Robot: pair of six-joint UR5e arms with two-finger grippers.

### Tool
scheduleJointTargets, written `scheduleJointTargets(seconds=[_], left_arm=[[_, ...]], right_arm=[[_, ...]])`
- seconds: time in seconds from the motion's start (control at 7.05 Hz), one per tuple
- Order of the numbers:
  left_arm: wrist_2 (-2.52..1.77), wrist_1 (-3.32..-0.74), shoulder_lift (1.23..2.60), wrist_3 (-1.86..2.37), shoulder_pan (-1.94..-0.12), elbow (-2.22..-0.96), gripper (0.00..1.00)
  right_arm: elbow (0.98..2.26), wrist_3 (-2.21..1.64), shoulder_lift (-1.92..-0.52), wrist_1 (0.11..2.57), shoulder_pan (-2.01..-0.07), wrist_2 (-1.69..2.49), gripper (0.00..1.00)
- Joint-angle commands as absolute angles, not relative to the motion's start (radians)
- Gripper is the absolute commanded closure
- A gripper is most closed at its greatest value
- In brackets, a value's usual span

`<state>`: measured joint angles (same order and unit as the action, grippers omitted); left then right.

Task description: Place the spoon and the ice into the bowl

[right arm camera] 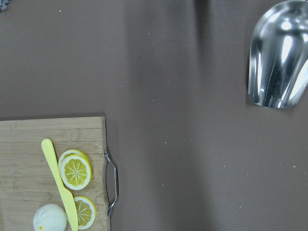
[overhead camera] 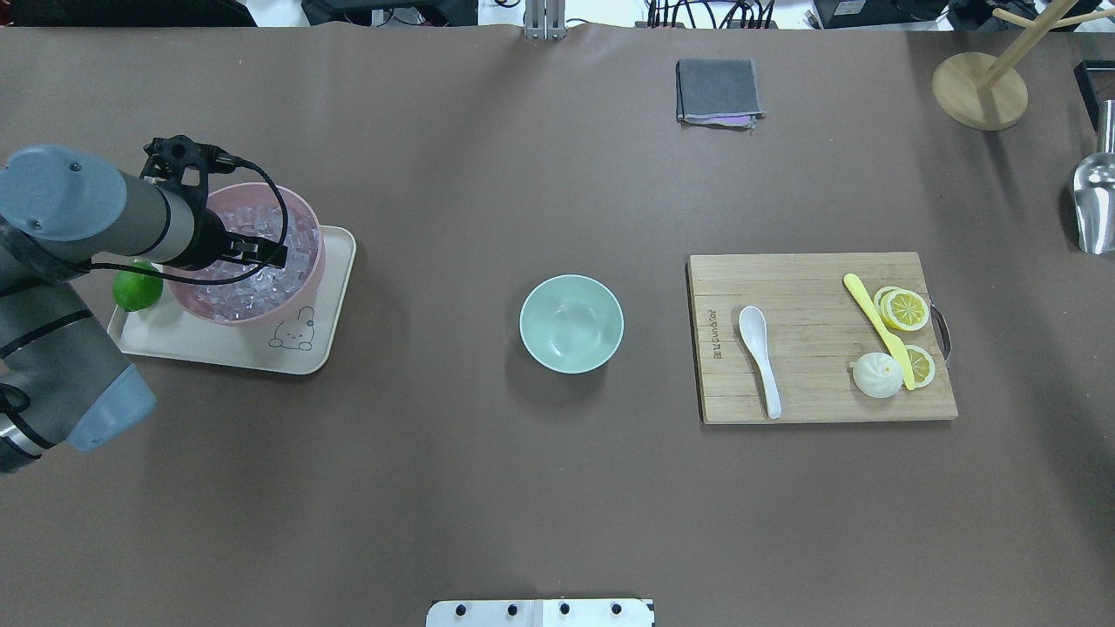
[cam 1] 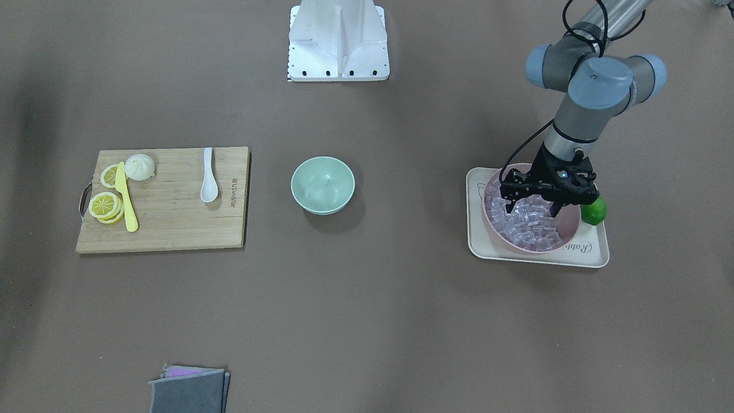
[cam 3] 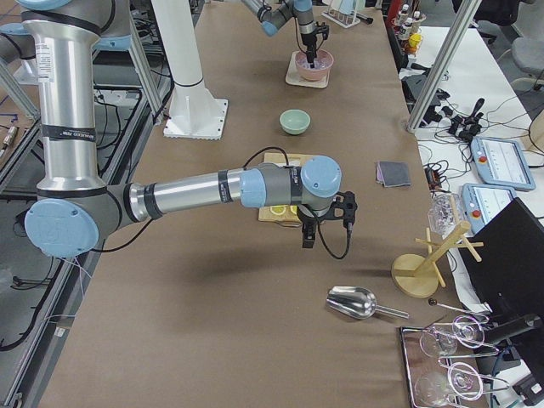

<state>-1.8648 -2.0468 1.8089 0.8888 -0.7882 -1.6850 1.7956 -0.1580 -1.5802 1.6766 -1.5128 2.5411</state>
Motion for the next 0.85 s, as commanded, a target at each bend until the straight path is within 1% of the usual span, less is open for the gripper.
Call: scheduleJointTargets(seconds=[0.0,0.14,0.28,0.43,0.71], left_arm=[[-1.867,-2.109,1.807,0.89,-0.787,-1.646,0.02],[-1.871,-2.109,1.807,0.888,-0.787,-1.647,0.03],[-1.873,-2.106,1.809,0.888,-0.787,-1.658,0.48],[-1.875,-2.1,1.806,0.89,-0.787,-1.672,0.99],[-1.887,-2.095,1.801,0.89,-0.79,-1.692,1.0]], right_arm=[[1.798,-0.158,-1.58,1.677,-1.514,2.542,0.0],[1.799,-0.158,-1.58,1.677,-1.514,2.542,0.0],[1.801,-0.16,-1.58,1.677,-1.514,2.542,0.0],[1.804,-0.16,-1.58,1.677,-1.514,2.542,0.0],[1.804,-0.16,-1.58,1.677,-1.514,2.542,0.0]])
